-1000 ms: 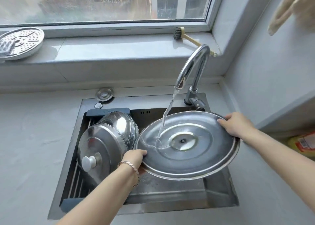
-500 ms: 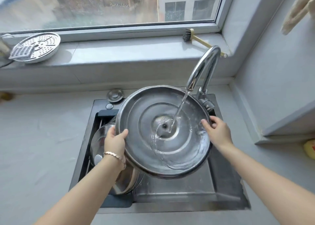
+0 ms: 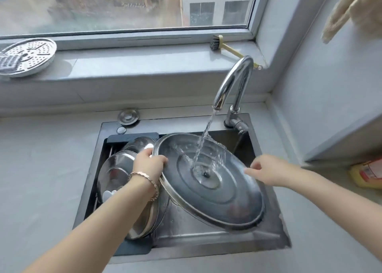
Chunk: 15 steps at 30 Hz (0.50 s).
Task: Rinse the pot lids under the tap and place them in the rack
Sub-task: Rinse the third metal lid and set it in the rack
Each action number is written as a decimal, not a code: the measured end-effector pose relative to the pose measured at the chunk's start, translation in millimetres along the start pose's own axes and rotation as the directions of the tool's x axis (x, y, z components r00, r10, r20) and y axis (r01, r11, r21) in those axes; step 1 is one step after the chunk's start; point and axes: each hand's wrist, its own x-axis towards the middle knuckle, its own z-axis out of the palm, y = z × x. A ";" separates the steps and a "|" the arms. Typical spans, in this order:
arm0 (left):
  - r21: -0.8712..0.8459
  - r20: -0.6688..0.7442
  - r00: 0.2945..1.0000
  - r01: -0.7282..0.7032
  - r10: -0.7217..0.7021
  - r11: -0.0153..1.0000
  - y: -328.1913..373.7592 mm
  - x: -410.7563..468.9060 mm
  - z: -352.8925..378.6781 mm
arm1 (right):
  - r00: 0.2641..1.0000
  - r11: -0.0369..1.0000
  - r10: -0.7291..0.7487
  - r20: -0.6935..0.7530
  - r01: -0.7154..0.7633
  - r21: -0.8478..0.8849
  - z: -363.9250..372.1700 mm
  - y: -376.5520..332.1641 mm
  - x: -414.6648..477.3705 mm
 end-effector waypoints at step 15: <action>-0.072 0.281 0.956 0.110 -0.086 0.991 46.9 -13.9 52.6 | 0.849 0.765 -0.062 -0.524 0.378 0.522 -0.5 -32.6 -20.6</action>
